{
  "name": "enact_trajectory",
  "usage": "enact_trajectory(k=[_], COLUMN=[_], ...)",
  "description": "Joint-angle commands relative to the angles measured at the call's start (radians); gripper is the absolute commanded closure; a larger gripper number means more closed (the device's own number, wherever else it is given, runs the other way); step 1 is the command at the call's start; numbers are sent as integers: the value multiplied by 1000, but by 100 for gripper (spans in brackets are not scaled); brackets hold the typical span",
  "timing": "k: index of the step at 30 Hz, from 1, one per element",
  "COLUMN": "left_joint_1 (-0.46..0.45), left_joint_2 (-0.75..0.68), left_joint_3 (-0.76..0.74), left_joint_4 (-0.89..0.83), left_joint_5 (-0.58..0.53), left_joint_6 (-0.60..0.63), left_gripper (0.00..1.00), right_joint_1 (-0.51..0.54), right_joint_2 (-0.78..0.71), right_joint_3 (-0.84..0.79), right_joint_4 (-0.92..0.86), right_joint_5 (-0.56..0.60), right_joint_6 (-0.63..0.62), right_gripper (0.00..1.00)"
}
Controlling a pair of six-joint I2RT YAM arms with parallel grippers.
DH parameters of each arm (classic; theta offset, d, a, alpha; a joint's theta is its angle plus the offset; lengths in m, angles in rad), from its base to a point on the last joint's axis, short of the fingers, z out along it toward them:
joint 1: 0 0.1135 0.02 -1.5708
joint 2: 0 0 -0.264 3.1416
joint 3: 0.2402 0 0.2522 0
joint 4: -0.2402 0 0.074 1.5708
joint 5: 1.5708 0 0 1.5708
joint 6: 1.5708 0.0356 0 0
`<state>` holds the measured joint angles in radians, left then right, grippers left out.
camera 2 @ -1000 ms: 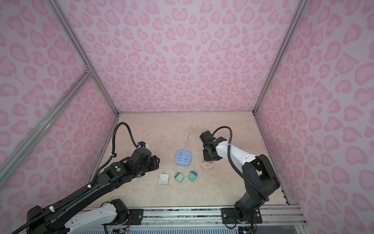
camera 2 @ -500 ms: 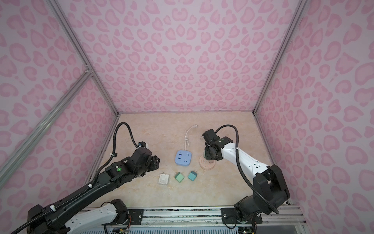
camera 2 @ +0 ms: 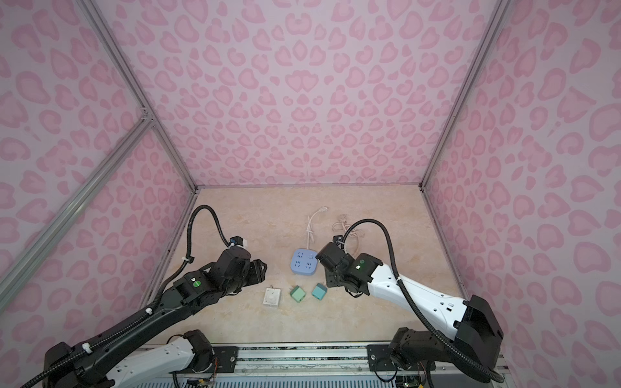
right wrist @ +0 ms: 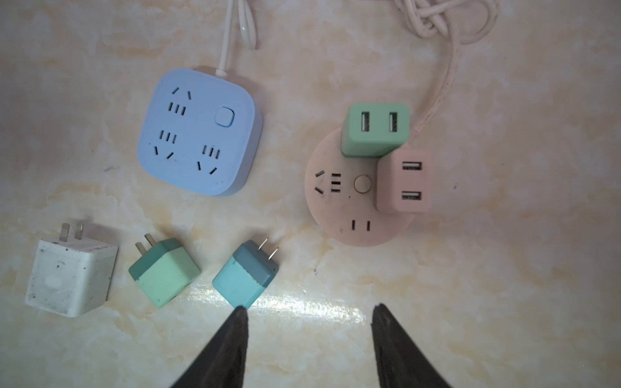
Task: Insert the plug
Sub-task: 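Open the right gripper and lift it off the seated pink adapter, then move the right gripper down onto the teal adapter and close on it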
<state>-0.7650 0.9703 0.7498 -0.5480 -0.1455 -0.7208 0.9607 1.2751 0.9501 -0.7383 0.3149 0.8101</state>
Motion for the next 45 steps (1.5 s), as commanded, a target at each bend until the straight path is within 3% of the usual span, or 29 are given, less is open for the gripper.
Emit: enact_trajectory(k=[1, 4, 6, 7, 12, 13, 18, 23, 31, 45], left_joint_1=[3, 3, 3, 1, 3, 3, 4, 3, 3, 3], left_joint_2=[-6, -10, -15, -16, -25, -24, -21, -22, -7, -2], left_joint_3=[-6, -8, -12, -11, -23, -26, -28, -22, -12, -4], left_joint_4=[46, 53, 55, 53, 53, 56, 57, 48, 43, 40], left_joint_5=[7, 11, 9, 7, 3, 3, 6, 1, 6, 24], left_joint_6=[10, 7, 7, 7, 6, 6, 7, 14, 12, -4], left_gripper=[38, 38, 38, 38, 38, 38, 38, 38, 38, 39], right_joint_1=[39, 83, 89, 89, 86, 86, 88, 91, 89, 94], right_joint_2=[42, 88, 114, 123, 181, 194, 270, 325, 379, 338], right_joint_3=[-16, -5, -6, -9, -19, -25, -32, -21, 1, -27], right_joint_4=[75, 97, 111, 115, 153, 174, 241, 232, 171, 104], right_joint_5=[18, 34, 20, 15, -27, -45, -119, -119, -110, -66], right_joint_6=[129, 143, 152, 163, 232, 241, 268, 285, 278, 232], right_gripper=[31, 6, 3, 3, 28, 29, 25, 22, 32, 37])
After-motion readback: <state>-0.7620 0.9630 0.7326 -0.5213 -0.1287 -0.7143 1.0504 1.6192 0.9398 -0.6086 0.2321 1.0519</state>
